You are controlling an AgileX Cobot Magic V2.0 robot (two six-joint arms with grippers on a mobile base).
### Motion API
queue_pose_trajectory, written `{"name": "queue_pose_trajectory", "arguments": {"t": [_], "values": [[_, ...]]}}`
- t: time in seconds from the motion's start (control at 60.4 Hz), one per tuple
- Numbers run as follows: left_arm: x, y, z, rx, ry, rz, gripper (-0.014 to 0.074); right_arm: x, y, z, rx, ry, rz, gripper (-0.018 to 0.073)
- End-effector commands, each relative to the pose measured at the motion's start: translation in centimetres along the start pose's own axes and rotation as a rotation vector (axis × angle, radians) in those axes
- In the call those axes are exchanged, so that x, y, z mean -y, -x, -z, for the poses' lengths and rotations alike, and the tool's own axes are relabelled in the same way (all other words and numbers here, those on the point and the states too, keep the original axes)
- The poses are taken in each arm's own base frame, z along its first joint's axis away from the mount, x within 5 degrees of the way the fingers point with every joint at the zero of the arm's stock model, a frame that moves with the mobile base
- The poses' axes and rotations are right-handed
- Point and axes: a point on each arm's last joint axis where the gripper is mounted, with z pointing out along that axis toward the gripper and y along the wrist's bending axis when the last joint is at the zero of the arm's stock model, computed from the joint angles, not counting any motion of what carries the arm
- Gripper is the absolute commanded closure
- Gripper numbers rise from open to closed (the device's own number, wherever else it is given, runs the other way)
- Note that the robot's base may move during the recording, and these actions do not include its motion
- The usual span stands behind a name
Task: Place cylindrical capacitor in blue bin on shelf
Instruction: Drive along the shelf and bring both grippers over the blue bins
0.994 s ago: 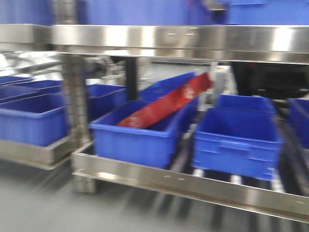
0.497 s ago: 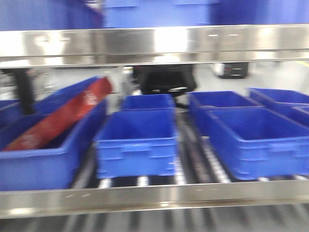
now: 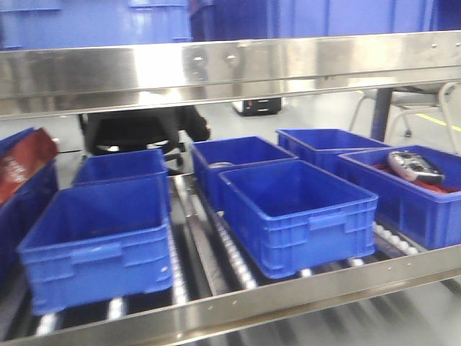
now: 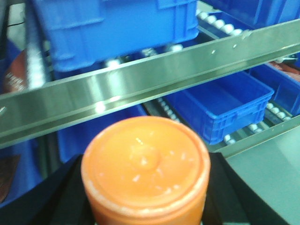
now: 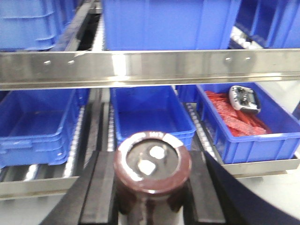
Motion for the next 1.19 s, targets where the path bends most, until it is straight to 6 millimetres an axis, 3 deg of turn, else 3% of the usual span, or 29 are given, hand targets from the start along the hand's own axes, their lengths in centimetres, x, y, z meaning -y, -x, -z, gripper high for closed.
{"name": "queue_pose_trajectory", "arguments": {"t": [0.0,1.176], "values": [[0.14,0.23,0.12,0.027,-0.010,0.001,0.0707,0.02,0.36,0.22,0.030,-0.004,0.005,0.0658],[0.14,0.23,0.12,0.027,-0.010,0.001,0.0707,0.02,0.36,0.22,0.030,-0.004,0.005,0.0658]]}}
